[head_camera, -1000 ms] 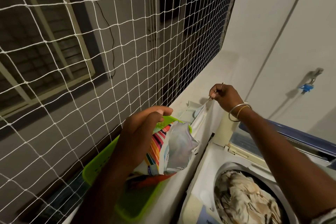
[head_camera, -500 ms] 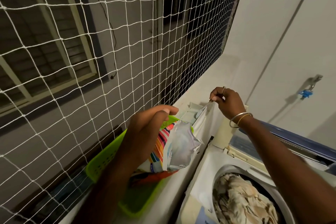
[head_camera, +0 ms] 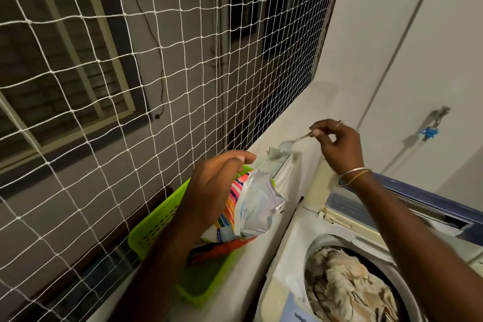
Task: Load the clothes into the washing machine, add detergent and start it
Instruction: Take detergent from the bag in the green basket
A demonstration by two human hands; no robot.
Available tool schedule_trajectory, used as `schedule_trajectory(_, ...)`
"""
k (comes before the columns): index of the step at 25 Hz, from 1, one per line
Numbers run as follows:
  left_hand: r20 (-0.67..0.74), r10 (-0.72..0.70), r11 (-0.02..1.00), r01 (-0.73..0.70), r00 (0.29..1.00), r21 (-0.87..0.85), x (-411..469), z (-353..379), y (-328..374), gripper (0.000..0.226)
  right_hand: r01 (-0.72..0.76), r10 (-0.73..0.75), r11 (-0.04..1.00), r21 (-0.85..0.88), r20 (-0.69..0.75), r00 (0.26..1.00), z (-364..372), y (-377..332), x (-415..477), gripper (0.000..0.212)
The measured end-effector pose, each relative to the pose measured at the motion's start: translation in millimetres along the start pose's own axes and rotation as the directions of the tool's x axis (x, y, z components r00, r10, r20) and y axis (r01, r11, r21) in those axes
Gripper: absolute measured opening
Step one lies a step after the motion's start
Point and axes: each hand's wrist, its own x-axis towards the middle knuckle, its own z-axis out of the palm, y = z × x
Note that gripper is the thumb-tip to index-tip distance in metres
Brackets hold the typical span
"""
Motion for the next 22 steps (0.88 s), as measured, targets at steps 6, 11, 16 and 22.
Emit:
schedule_trajectory(6,-0.064,0.023,0.999,-0.021,0.998,0.033,-0.4,6.7,2.2,0.037,-0.215,0.231,0.899,0.382,0.004,0.973,-38.1,-48.0,-32.1,0.009)
schedule_trajectory(11,-0.160,0.041,0.995,-0.026,0.986,0.096,-6.7,19.2,16.2,0.036,-0.288,0.271,0.805,0.518,0.111,0.956,-56.5,-80.8,-68.2,0.010)
schedule_trajectory(16,-0.257,-0.058,0.997,0.068,0.965,0.032,-10.8,25.8,15.8,0.033,-0.301,0.234,0.805,0.511,0.192,0.953,-35.5,-88.9,-100.5,0.011)
schedule_trajectory(22,-0.308,-0.107,0.993,0.116,0.945,0.013,-10.3,32.9,24.7,0.031,0.241,-0.214,0.964,-0.109,0.215,0.953,15.2,-104.5,-115.4,0.014)
